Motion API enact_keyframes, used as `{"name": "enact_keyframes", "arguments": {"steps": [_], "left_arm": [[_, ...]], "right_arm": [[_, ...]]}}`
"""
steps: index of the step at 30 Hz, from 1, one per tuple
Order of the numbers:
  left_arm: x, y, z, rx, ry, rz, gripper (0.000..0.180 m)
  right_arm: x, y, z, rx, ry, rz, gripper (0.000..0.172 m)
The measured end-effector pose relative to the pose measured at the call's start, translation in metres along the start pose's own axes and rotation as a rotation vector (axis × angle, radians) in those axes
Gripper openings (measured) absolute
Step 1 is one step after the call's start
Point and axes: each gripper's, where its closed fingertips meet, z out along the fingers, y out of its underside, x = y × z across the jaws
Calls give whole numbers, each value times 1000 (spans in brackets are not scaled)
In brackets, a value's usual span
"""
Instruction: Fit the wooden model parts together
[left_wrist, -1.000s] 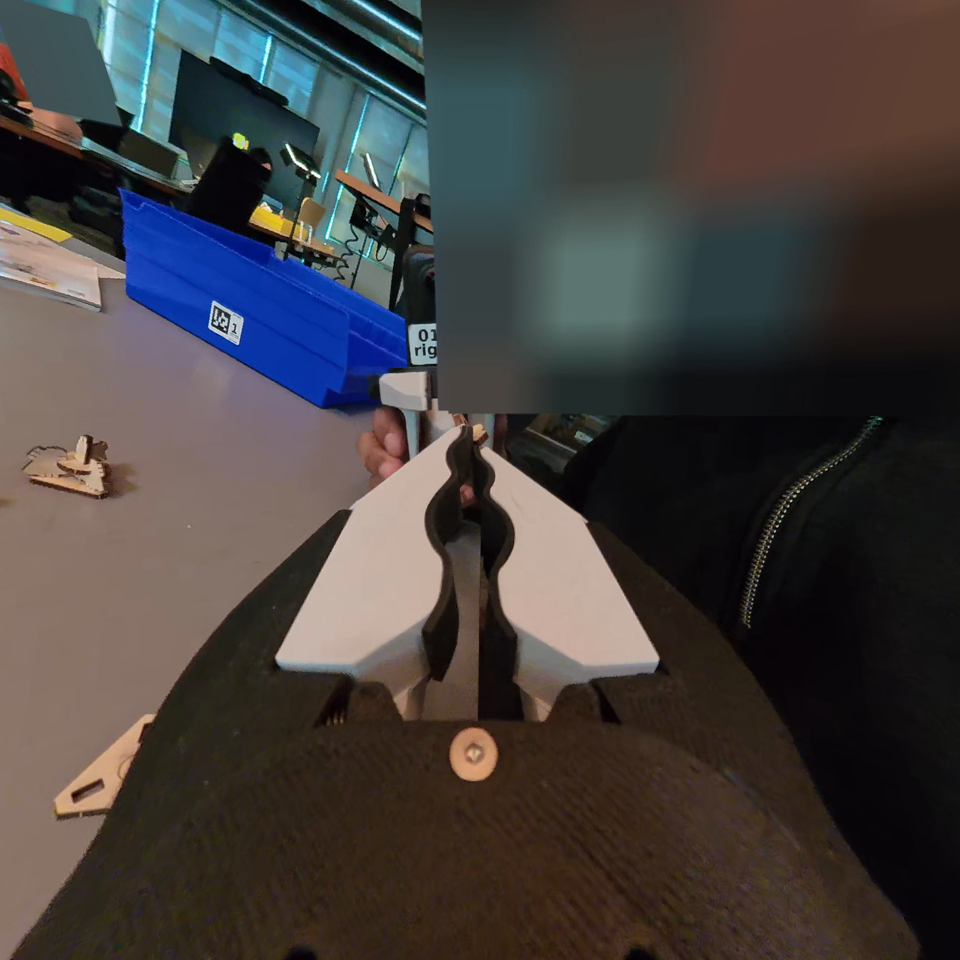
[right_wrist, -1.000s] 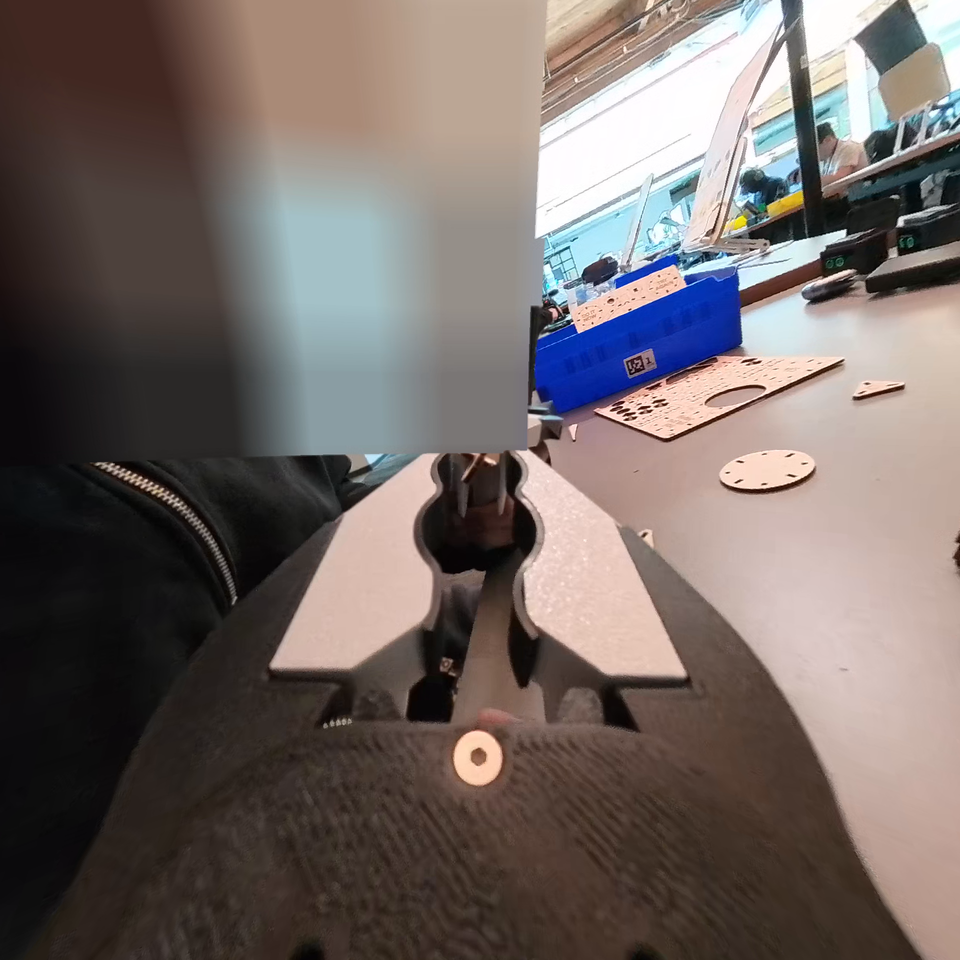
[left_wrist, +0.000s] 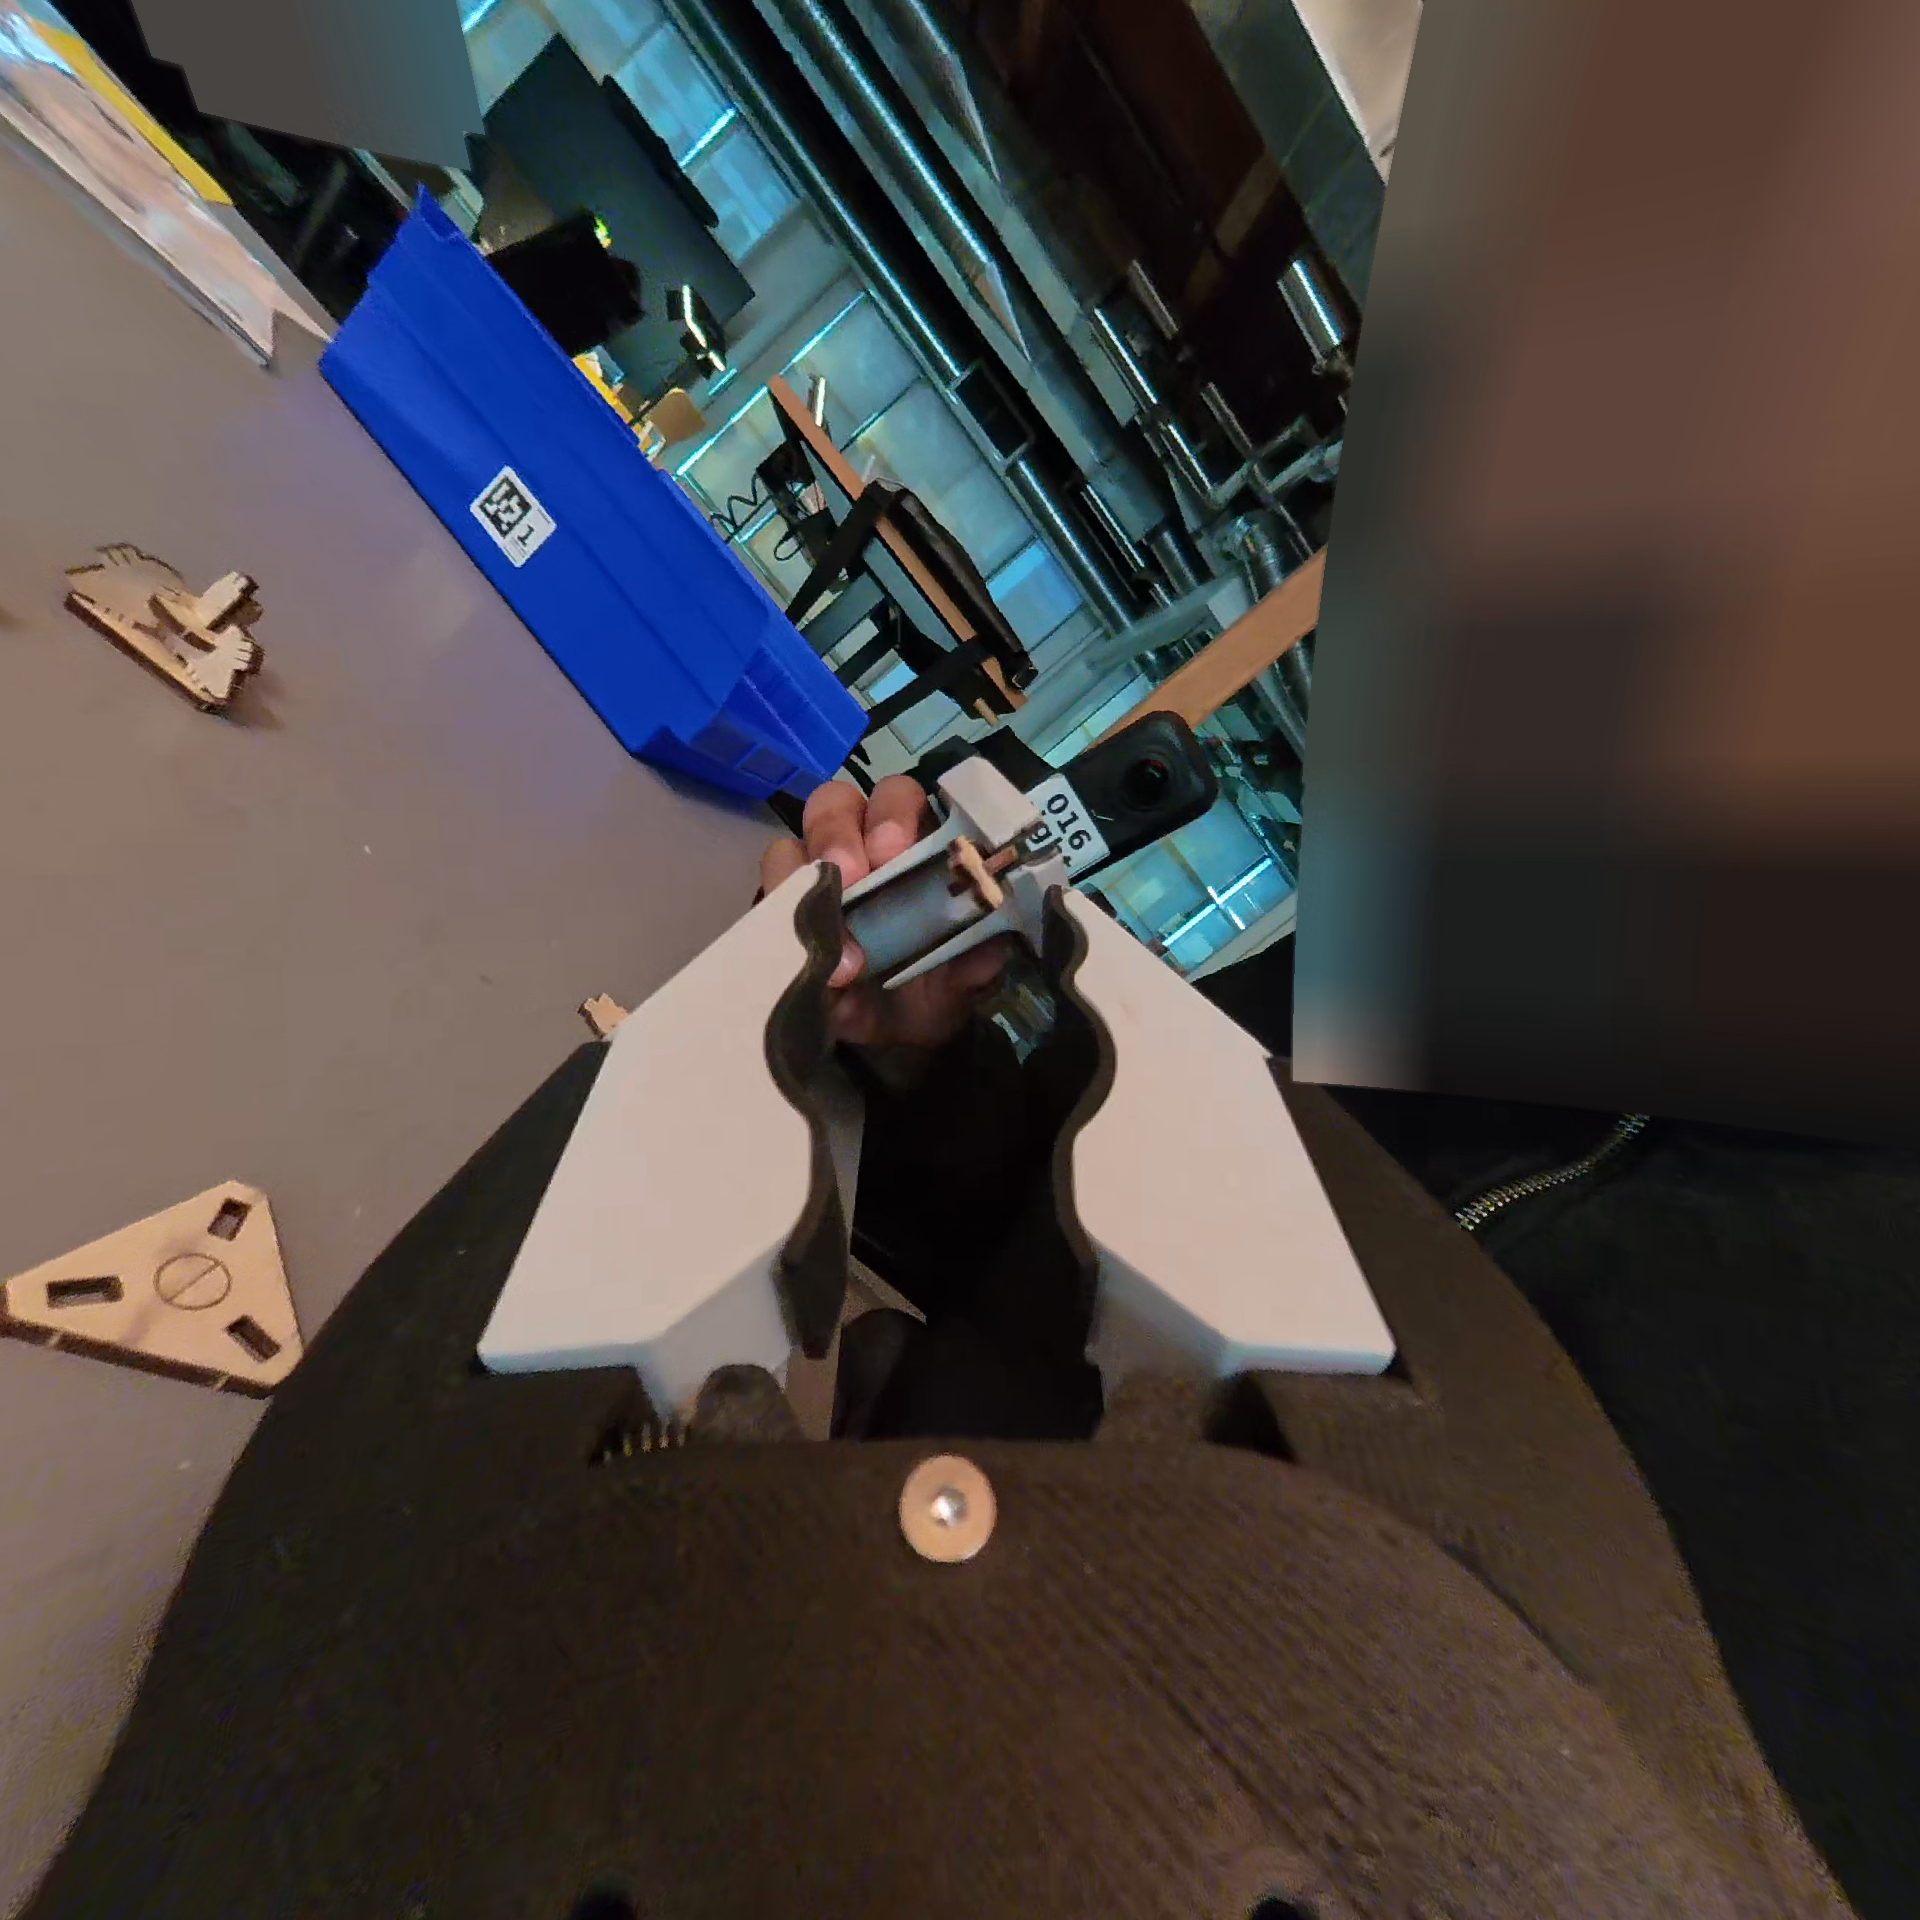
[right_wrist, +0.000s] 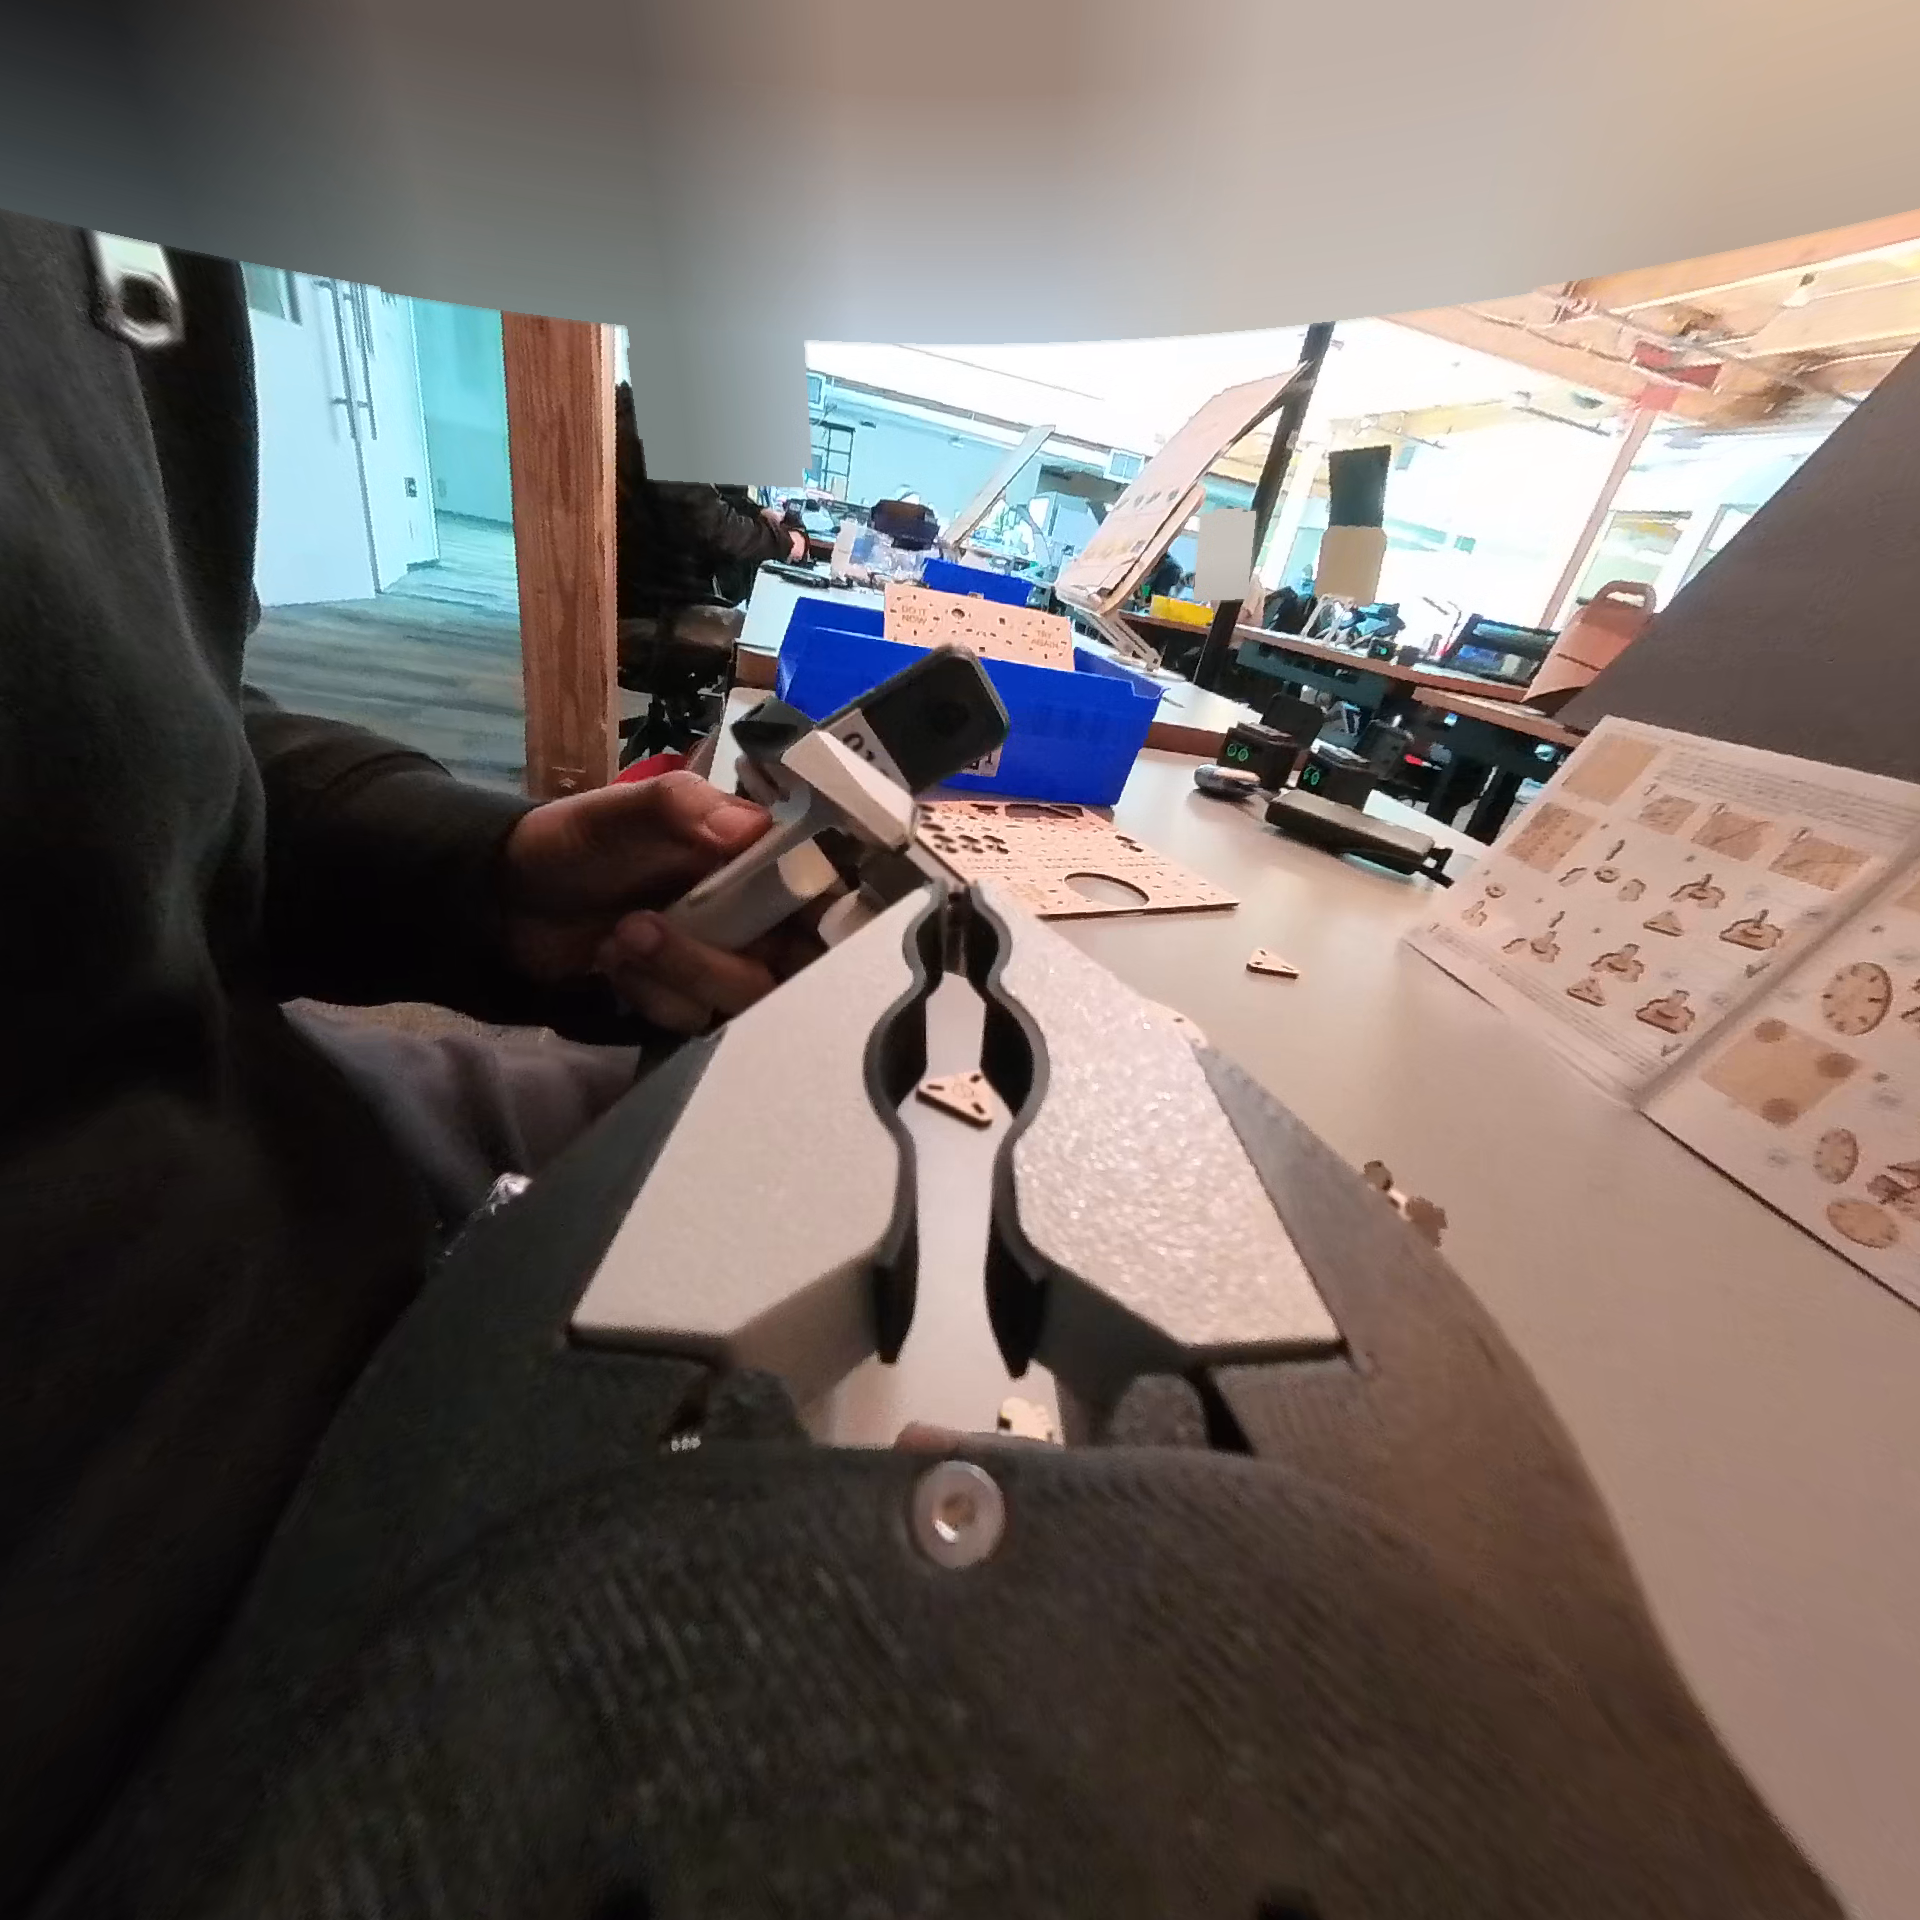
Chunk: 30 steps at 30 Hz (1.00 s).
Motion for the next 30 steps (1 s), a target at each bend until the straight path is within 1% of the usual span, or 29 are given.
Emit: {"name": "enact_keyframes", "arguments": {"steps": [4, 6, 8, 9, 12, 15, 17, 20, 26, 30], "left_arm": [[-1, 6, 4, -27, 5, -43, 35], [3, 9, 6, -40, 52, -108, 26], [8, 8, 7, -18, 118, -187, 26], [10, 7, 7, -9, 147, -213, 19], [11, 7, 6, -3, 170, -237, 5], [8, 9, 6, -24, 142, -238, 3], [8, 11, 6, -35, 148, -253, 2], [10, 13, 6, -51, 164, -267, 2], [10, 13, 6, -63, 173, -288, 3], [9, 15, 5, -87, 165, -292, 4]], "right_arm": [[-2, 3, 2, -19, 4, -46, 0], [-3, 2, 2, -16, 11, -77, 0], [-6, 3, 2, -18, 4, -106, 0], [-8, 4, 3, -24, -2, -121, 0], [-11, 6, 3, -33, -3, -174, 1], [-12, 7, 3, -39, -4, -199, 1], [-14, 8, 3, -44, -9, -209, 2], [-13, 11, 3, -62, -6, -219, 12], [-16, 12, 2, -69, -20, -242, 1], [-16, 14, 2, -77, -29, -246, 1]]}}
